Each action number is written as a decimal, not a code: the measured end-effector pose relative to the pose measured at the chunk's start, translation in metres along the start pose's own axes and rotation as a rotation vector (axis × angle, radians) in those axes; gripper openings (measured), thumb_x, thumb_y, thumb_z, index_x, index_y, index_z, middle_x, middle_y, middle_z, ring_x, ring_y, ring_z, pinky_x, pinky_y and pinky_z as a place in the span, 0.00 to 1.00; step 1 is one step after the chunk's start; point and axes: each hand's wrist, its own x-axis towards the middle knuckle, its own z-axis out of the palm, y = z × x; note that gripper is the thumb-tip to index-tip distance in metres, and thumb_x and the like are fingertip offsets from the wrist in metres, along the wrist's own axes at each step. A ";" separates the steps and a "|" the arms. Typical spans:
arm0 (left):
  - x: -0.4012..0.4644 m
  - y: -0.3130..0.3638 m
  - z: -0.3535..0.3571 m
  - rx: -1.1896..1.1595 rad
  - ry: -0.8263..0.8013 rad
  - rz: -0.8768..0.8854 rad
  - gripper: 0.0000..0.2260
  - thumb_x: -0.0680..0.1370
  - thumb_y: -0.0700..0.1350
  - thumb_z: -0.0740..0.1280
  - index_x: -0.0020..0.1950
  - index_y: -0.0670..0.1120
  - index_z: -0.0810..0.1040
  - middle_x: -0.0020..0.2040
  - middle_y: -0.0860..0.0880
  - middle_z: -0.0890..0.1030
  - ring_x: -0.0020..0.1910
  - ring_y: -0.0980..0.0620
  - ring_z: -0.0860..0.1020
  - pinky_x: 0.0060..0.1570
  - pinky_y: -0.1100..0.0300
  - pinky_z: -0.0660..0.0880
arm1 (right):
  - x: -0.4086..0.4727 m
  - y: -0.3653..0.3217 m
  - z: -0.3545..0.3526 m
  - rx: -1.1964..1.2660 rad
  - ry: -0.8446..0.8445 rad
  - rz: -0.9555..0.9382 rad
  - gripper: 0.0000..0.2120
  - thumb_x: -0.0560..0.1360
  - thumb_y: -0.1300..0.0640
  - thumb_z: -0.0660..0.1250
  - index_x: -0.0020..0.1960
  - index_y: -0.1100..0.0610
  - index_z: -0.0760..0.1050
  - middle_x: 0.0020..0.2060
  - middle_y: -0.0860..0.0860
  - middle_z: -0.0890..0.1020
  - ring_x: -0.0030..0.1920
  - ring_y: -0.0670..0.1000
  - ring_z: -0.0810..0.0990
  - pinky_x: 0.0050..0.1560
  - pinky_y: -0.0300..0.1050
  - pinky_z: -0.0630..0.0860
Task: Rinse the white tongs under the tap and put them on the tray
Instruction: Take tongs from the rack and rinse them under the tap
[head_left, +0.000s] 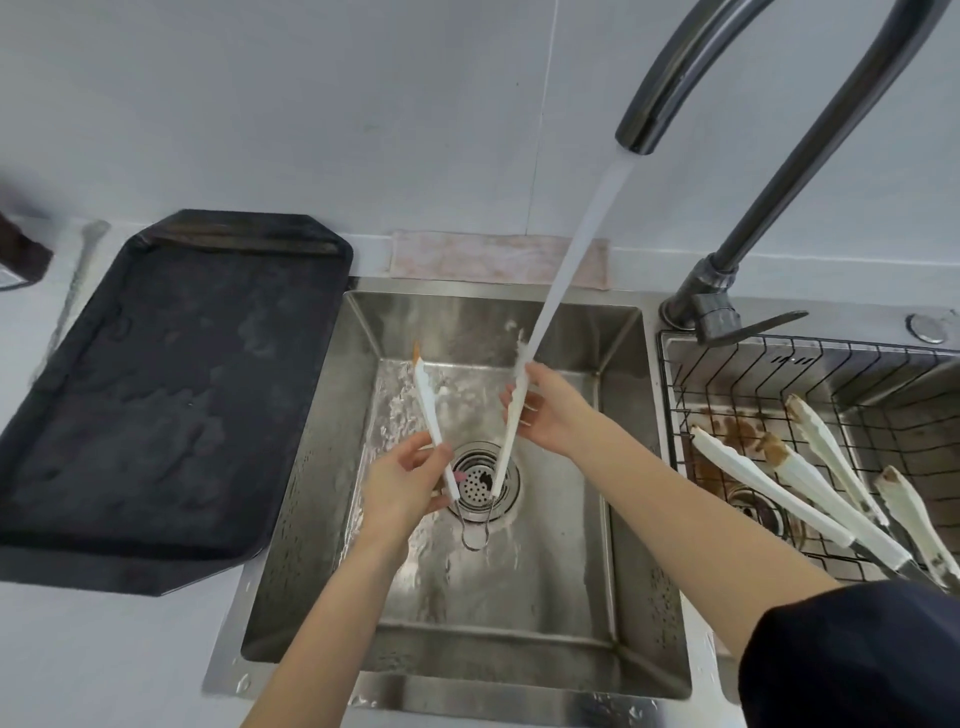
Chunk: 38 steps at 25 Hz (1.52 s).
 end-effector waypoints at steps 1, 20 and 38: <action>0.000 -0.002 0.000 -0.004 -0.008 -0.035 0.07 0.76 0.40 0.65 0.53 0.45 0.77 0.39 0.50 0.81 0.35 0.55 0.81 0.28 0.68 0.78 | -0.002 -0.002 0.001 0.000 0.000 -0.016 0.10 0.79 0.56 0.59 0.40 0.58 0.69 0.29 0.52 0.71 0.32 0.49 0.71 0.34 0.41 0.71; 0.005 -0.013 0.054 -0.101 -0.262 -0.236 0.12 0.80 0.38 0.56 0.41 0.44 0.76 0.38 0.43 0.80 0.34 0.48 0.78 0.30 0.59 0.79 | -0.046 -0.010 -0.024 -0.091 -0.059 -0.185 0.07 0.79 0.57 0.59 0.54 0.60 0.71 0.37 0.53 0.75 0.37 0.49 0.76 0.37 0.41 0.76; 0.024 0.028 0.067 -0.548 -0.365 -0.319 0.05 0.79 0.42 0.61 0.51 0.42 0.74 0.40 0.45 0.77 0.37 0.52 0.79 0.30 0.61 0.81 | -0.022 0.019 -0.049 0.074 0.117 -0.020 0.12 0.82 0.51 0.50 0.60 0.58 0.63 0.27 0.52 0.70 0.15 0.43 0.63 0.17 0.32 0.61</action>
